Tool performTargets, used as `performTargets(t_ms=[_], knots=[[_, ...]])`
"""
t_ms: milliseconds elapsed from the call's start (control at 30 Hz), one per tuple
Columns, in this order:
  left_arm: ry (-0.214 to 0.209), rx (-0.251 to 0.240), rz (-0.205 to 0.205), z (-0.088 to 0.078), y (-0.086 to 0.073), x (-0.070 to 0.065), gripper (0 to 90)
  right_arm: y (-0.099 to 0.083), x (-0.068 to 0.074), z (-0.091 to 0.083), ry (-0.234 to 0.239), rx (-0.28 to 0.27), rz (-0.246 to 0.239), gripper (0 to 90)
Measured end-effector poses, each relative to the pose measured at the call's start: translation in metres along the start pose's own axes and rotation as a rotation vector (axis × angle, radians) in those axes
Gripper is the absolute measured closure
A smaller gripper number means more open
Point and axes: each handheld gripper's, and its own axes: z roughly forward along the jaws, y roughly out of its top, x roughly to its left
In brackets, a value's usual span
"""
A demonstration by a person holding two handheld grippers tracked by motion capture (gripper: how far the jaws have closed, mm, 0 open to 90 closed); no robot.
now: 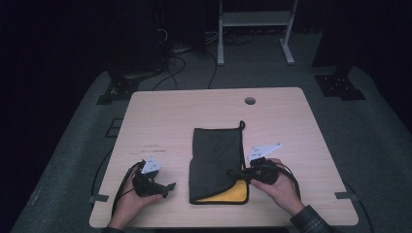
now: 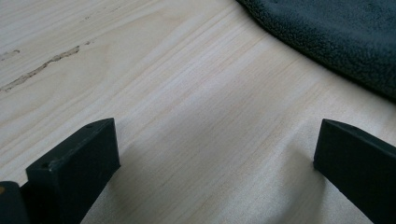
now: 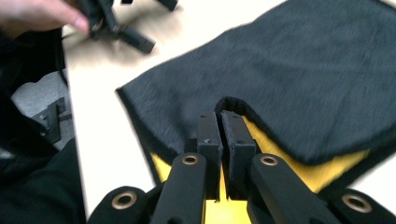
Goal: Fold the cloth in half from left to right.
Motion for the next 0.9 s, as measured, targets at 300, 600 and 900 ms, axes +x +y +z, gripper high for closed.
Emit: performTargets(t_ms=[300, 600, 900], knots=[[0.003, -0.005, -0.003, 0.0, 0.0, 0.0, 0.0, -0.038, 0.019, -0.008, -0.005, 0.081, 0.031, 85.8], [0.004, -0.006, -0.004, 0.0, 0.0, 0.0, 0.0, -0.053, 0.019, -0.023, -0.051, 0.051, 0.053, 73.9], [0.004, -0.006, -0.004, 0.0, 0.0, 0.0, 0.0, -0.041, 0.006, -0.006, -0.092, 0.042, -0.037, 70.9]])
